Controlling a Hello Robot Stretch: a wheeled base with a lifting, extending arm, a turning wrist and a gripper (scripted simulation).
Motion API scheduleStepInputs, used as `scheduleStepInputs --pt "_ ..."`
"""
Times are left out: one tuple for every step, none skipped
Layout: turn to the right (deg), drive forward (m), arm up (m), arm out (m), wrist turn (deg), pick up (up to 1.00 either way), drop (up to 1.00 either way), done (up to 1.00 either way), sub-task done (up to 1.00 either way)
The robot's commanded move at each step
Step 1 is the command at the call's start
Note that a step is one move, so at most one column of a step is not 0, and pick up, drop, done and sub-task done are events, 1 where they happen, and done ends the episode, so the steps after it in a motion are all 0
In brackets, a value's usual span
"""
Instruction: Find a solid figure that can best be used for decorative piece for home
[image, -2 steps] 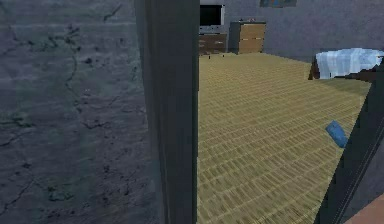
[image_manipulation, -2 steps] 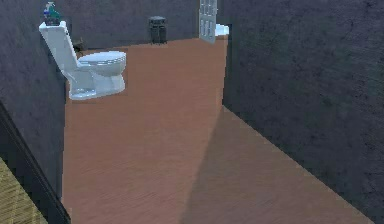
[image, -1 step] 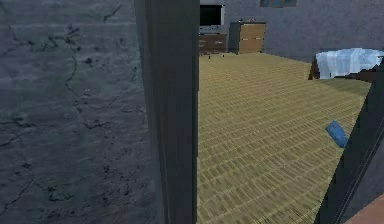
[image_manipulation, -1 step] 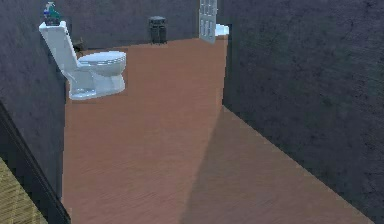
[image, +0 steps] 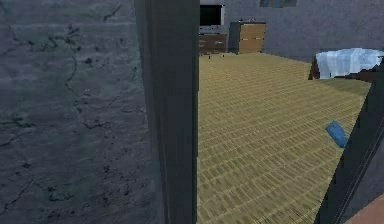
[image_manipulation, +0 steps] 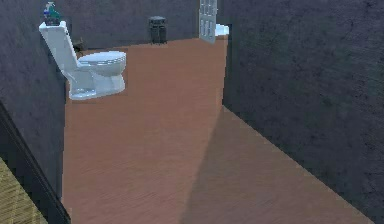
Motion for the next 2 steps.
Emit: scheduleStepInputs --pt "45.0 0.00 0.00 0.00 0.0 0.00 0.00 0.00 0.00" --pt "45.0 0.00 0.00 0.00 0.0 0.00 0.00 0.00 0.00"
